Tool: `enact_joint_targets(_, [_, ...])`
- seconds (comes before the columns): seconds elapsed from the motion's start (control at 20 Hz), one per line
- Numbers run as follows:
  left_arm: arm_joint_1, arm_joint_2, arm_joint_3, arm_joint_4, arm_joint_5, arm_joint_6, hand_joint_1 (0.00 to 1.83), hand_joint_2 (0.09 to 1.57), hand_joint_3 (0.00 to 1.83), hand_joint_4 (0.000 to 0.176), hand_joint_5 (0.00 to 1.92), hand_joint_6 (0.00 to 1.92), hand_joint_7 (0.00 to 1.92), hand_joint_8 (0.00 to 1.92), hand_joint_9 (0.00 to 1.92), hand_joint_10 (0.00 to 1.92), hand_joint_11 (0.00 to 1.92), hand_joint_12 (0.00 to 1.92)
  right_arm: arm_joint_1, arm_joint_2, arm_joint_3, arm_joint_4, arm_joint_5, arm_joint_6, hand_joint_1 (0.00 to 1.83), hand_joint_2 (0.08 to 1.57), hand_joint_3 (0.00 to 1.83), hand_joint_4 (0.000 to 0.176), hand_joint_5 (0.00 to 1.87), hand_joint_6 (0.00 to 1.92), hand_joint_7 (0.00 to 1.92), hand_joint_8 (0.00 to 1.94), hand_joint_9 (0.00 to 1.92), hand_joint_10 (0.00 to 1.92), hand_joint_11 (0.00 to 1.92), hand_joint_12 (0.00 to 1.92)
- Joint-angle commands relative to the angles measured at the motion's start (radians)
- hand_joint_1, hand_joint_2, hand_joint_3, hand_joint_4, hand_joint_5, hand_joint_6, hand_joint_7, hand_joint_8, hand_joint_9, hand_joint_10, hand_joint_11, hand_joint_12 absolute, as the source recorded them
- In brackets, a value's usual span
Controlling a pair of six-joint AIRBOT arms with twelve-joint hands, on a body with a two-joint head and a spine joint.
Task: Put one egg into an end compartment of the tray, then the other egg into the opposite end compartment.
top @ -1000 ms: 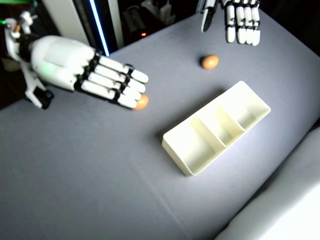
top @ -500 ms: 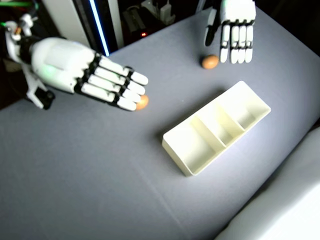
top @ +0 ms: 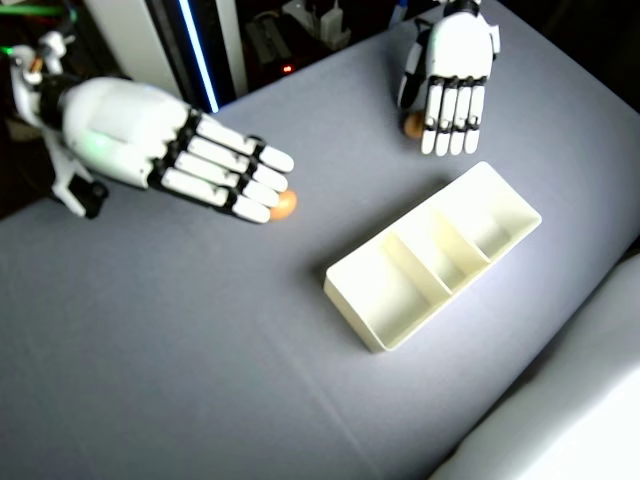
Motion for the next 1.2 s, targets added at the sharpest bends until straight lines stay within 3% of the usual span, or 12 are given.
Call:
enact_joint_targets(0.0, [-0.011,-0.009,0.007,-0.005,-0.097,-0.007,0.98,1.11,0.01,0.0,0.49,0.2,0.65,0.17,0.31,0.84,0.0,1.58,0.003,0.0,0.003,-0.001,0.124,0.007,0.35,1.31,0.03,0.0,0.0,0.0,0.0,0.0,0.0,0.0,0.0,0.0])
enact_joint_targets(0.05, [-0.011,-0.019,0.018,-0.005,-0.086,-0.019,1.01,1.12,0.01,0.0,0.61,0.28,0.73,0.6,0.48,1.23,0.1,1.85,0.002,0.0,0.004,0.001,0.124,0.008,0.34,1.31,0.03,0.0,0.0,0.0,0.0,0.0,0.0,0.0,0.0,0.0])
enact_joint_targets(0.1, [-0.011,-0.029,0.027,-0.005,-0.074,-0.03,1.16,1.14,0.0,0.0,0.93,1.02,1.22,1.78,1.29,1.83,1.07,1.92,0.001,0.0,0.005,0.002,0.124,0.012,0.33,1.31,0.02,0.0,0.0,0.0,0.0,0.0,0.0,0.0,0.0,0.0])
enact_joint_targets(0.15, [-0.011,-0.03,0.027,-0.005,-0.082,-0.031,1.16,1.14,0.0,0.0,0.93,1.02,1.22,1.78,1.29,1.83,1.07,1.92,0.001,0.0,0.006,0.002,0.124,0.012,0.33,1.31,0.02,0.0,0.0,0.0,0.0,0.0,0.0,0.0,0.0,0.0])
enact_joint_targets(0.2, [-0.011,-0.027,0.024,-0.005,-0.102,-0.036,1.16,1.12,0.0,0.0,0.98,0.98,1.39,1.89,1.51,1.9,1.49,1.92,-0.001,0.001,0.006,0.003,0.124,0.013,0.33,1.32,0.02,0.0,0.0,0.0,0.0,0.0,0.0,0.0,0.0,0.0])
enact_joint_targets(0.25, [-0.011,-0.02,0.018,-0.005,-0.128,-0.04,1.15,1.14,0.0,0.0,0.93,1.07,1.42,1.92,1.56,1.92,1.62,1.92,-0.003,0.001,0.006,0.005,0.124,0.016,0.32,1.31,0.02,0.0,0.0,0.0,0.0,0.0,0.0,0.0,0.0,0.0])
enact_joint_targets(0.45, [-0.01,0.042,-0.034,-0.005,-0.268,-0.04,1.12,1.17,0.01,0.0,0.87,1.18,1.23,1.92,1.31,1.92,1.21,1.92,-0.005,0.005,0.006,0.011,0.127,0.02,0.31,1.33,0.02,0.0,0.0,0.0,0.0,0.0,0.0,0.0,0.0,0.0])
enact_joint_targets(0.55, [-0.01,0.061,-0.046,-0.008,-0.352,-0.04,1.13,1.15,0.0,0.0,0.92,1.09,1.22,1.92,1.26,1.92,1.13,1.92,-0.005,0.006,0.005,0.015,0.131,0.022,0.27,1.34,0.02,0.0,0.0,0.0,0.0,0.0,0.0,0.0,0.0,0.0])
enact_joint_targets(0.75, [-0.041,0.066,-0.038,-0.033,-0.424,-0.018,1.15,1.13,0.0,0.0,0.95,1.04,1.18,1.92,1.26,1.92,1.12,1.92,-0.006,0.004,0.004,0.021,0.133,0.024,0.25,1.35,0.02,0.0,0.0,0.0,0.0,0.0,0.0,0.0,0.0,0.0])
enact_joint_targets(0.85, [-0.106,0.046,-0.013,-0.06,-0.403,-0.005,1.14,1.14,0.0,0.0,0.93,1.07,1.21,1.92,1.44,1.92,1.54,1.92,-0.011,0.004,0.001,0.025,0.135,0.026,0.25,1.35,0.02,0.0,0.0,0.0,0.0,0.0,0.0,0.0,0.0,0.0])
enact_joint_targets(1.1, [-0.268,-0.024,0.091,-0.115,-0.281,0.02,1.13,1.15,0.0,0.0,0.9,1.11,1.22,1.84,1.45,1.92,1.56,1.92,-0.021,-0.004,0.002,0.03,0.138,0.035,0.26,1.35,0.02,0.0,0.0,0.0,0.0,0.0,0.0,0.0,0.0,0.0])
enact_joint_targets(1.15, [-0.304,-0.043,0.116,-0.134,-0.242,0.037,1.13,1.16,0.0,0.0,0.88,1.15,1.13,1.76,1.33,1.92,1.47,1.92,-0.021,-0.004,0.003,0.03,0.138,0.035,0.22,1.36,0.02,0.0,0.0,0.0,0.0,0.0,0.0,0.0,0.0,0.0])
